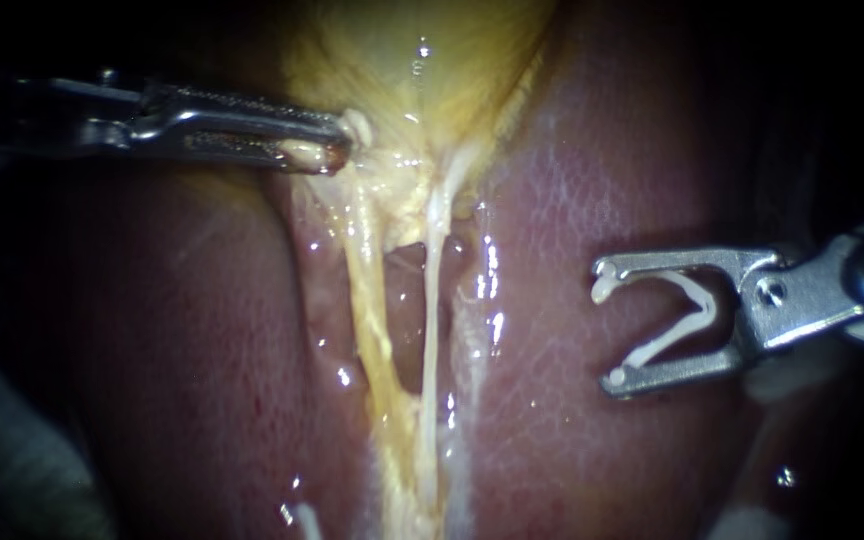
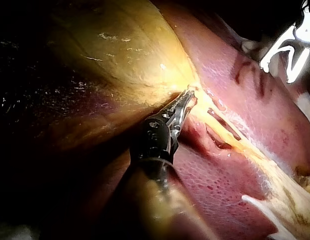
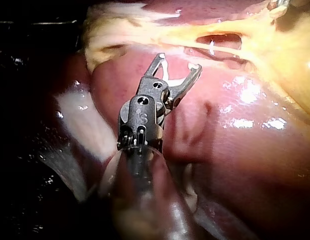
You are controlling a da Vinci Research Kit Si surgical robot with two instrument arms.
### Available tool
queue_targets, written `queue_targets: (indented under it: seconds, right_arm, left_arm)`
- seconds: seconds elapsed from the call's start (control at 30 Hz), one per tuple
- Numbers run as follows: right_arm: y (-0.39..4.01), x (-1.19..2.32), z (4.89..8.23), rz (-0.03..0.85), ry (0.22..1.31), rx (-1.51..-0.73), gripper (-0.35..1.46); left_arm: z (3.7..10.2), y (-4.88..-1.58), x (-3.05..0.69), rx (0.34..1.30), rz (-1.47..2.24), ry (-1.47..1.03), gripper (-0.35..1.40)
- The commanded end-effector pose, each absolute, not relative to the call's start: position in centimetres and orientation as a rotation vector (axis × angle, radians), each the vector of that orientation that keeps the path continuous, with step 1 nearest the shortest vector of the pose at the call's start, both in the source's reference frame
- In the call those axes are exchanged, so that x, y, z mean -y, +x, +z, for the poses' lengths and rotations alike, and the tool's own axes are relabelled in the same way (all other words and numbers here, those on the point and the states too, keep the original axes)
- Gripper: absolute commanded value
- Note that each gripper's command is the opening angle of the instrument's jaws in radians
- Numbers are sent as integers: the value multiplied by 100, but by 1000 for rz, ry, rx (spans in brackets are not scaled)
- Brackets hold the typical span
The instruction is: Grabbing gallbladder
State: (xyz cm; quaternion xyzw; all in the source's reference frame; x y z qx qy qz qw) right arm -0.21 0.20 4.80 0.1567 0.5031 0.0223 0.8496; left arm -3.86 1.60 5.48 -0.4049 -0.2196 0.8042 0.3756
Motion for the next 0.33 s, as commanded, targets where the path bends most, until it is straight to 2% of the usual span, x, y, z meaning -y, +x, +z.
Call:
queue_targets:
  seconds: [0.03,0.33]
  right_arm:
    - [-21,-20,480,47,330,-1060,48]
    - [-21,-21,481,47,330,-1059,48]
  left_arm:
    - [547,-386,-159,560,2058,-1036,-35]
    - [549,-388,-159,558,2057,-1035,-35]
